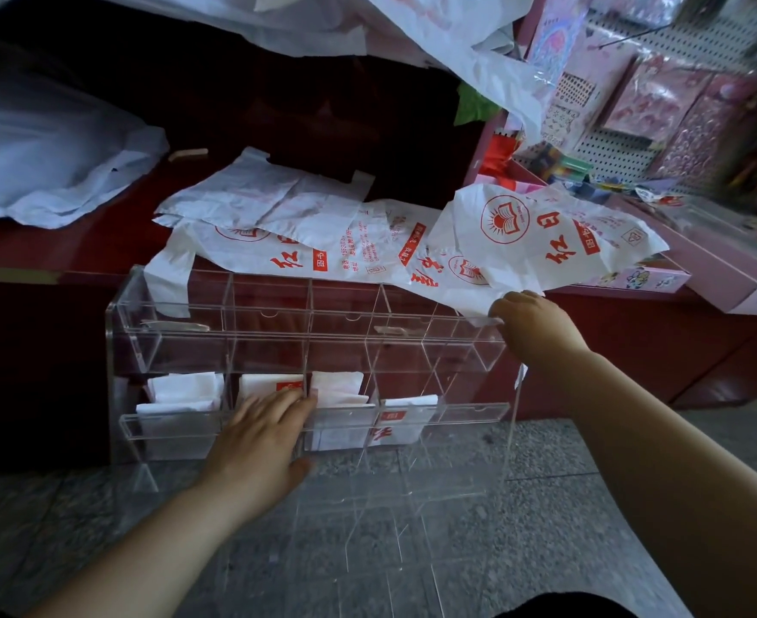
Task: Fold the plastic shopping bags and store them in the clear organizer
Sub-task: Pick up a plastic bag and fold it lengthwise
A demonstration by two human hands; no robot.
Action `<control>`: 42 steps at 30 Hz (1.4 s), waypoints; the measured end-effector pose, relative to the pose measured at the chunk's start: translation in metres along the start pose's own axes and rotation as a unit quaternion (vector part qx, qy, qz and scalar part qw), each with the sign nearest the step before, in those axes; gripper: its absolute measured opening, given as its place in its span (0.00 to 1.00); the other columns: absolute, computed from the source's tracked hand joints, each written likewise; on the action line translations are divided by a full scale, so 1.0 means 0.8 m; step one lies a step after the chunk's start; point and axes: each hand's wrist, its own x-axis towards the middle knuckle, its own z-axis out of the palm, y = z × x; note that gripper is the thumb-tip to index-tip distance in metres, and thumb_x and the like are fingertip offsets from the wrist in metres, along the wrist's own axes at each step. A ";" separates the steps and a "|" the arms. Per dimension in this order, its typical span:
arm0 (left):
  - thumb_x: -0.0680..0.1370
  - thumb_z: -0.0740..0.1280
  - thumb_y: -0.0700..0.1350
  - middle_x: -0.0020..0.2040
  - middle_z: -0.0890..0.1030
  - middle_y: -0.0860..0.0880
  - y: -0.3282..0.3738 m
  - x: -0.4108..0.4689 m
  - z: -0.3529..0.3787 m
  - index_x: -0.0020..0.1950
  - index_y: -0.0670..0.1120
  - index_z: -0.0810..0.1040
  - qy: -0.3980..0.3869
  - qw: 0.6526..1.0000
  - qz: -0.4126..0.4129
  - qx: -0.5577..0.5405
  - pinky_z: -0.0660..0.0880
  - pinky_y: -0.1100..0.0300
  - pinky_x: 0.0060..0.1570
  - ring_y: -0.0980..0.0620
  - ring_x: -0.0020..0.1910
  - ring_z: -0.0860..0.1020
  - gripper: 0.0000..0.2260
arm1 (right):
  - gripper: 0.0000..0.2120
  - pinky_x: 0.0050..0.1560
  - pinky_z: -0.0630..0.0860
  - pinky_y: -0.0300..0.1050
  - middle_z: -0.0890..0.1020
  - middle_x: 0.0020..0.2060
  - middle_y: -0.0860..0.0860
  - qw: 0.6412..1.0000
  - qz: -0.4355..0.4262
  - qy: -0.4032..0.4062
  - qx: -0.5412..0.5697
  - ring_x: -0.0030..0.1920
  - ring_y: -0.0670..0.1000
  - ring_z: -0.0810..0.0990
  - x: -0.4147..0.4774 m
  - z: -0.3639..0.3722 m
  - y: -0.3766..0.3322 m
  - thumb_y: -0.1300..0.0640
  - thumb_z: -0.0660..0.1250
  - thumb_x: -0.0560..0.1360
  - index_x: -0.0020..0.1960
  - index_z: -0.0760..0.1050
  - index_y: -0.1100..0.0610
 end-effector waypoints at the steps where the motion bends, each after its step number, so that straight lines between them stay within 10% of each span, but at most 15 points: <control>1: 0.78 0.59 0.54 0.76 0.49 0.54 0.001 0.001 -0.005 0.75 0.51 0.47 0.006 1.000 -0.003 -0.002 0.43 0.59 0.72 0.54 0.75 0.49 0.30 | 0.13 0.53 0.73 0.48 0.77 0.55 0.55 1.000 -0.005 -0.005 0.000 0.58 0.55 0.74 0.001 -0.001 0.003 0.66 0.59 0.76 0.59 0.74 0.59; 6: 0.70 0.73 0.45 0.68 0.70 0.41 -0.008 0.009 -0.017 0.68 0.41 0.69 0.171 0.982 0.022 -0.079 0.61 0.48 0.64 0.41 0.67 0.68 0.29 | 0.09 0.45 0.74 0.50 0.81 0.46 0.61 0.991 0.026 0.091 0.094 0.48 0.61 0.77 -0.003 0.000 0.012 0.65 0.61 0.75 0.48 0.78 0.66; 13: 0.72 0.57 0.56 0.68 0.68 0.39 -0.027 0.019 -0.048 0.68 0.39 0.67 0.294 0.948 0.029 -0.118 0.58 0.49 0.65 0.49 0.68 0.60 0.30 | 0.10 0.38 0.64 0.40 0.81 0.37 0.61 0.886 0.025 0.353 0.300 0.38 0.56 0.78 -0.027 -0.022 -0.046 0.61 0.62 0.74 0.45 0.77 0.68; 17: 0.73 0.59 0.58 0.56 0.77 0.56 -0.011 0.007 -0.050 0.58 0.42 0.78 0.266 0.915 0.022 -0.304 0.61 0.73 0.60 0.60 0.58 0.70 0.23 | 0.07 0.38 0.64 0.33 0.81 0.36 0.57 0.864 -0.096 0.370 0.327 0.39 0.47 0.73 -0.064 -0.007 -0.097 0.59 0.58 0.71 0.46 0.73 0.58; 21: 0.67 0.61 0.71 0.35 0.82 0.61 0.020 0.000 -0.039 0.45 0.54 0.78 0.048 0.801 -0.084 -0.590 0.71 0.75 0.41 0.63 0.39 0.79 0.22 | 0.06 0.41 0.71 0.40 0.81 0.38 0.56 0.850 -0.176 0.335 0.366 0.42 0.48 0.74 -0.102 0.016 -0.138 0.55 0.54 0.79 0.47 0.69 0.54; 26: 0.69 0.63 0.57 0.43 0.85 0.48 0.027 0.014 -0.040 0.43 0.47 0.83 0.008 0.642 -0.176 -0.746 0.76 0.54 0.48 0.51 0.41 0.82 0.16 | 0.08 0.47 0.73 0.40 0.82 0.43 0.53 0.841 -0.284 0.253 0.384 0.45 0.50 0.77 -0.132 0.041 -0.169 0.55 0.53 0.79 0.47 0.70 0.55; 32: 0.78 0.61 0.38 0.28 0.81 0.54 0.021 0.019 -0.029 0.39 0.46 0.77 0.095 0.698 -0.216 -0.676 0.73 0.62 0.37 0.60 0.26 0.79 0.10 | 0.06 0.47 0.73 0.38 0.81 0.43 0.47 0.845 -0.257 0.226 0.411 0.45 0.47 0.78 -0.148 0.049 -0.161 0.49 0.59 0.77 0.46 0.71 0.51; 36: 0.77 0.61 0.36 0.26 0.80 0.56 -0.004 0.012 -0.031 0.39 0.45 0.77 0.099 0.715 -0.210 -0.659 0.74 0.71 0.27 0.62 0.25 0.78 0.10 | 0.07 0.49 0.67 0.27 0.75 0.40 0.40 0.817 -0.019 0.268 0.510 0.47 0.35 0.73 -0.134 0.041 -0.136 0.46 0.62 0.71 0.46 0.73 0.47; 42: 0.77 0.61 0.37 0.37 0.83 0.53 -0.032 -0.005 -0.038 0.46 0.43 0.78 0.070 0.741 -0.215 -0.633 0.78 0.65 0.40 0.57 0.37 0.82 0.07 | 0.23 0.61 0.67 0.46 0.74 0.58 0.54 0.838 0.202 0.114 0.494 0.61 0.55 0.71 -0.072 0.033 -0.093 0.59 0.67 0.73 0.66 0.67 0.62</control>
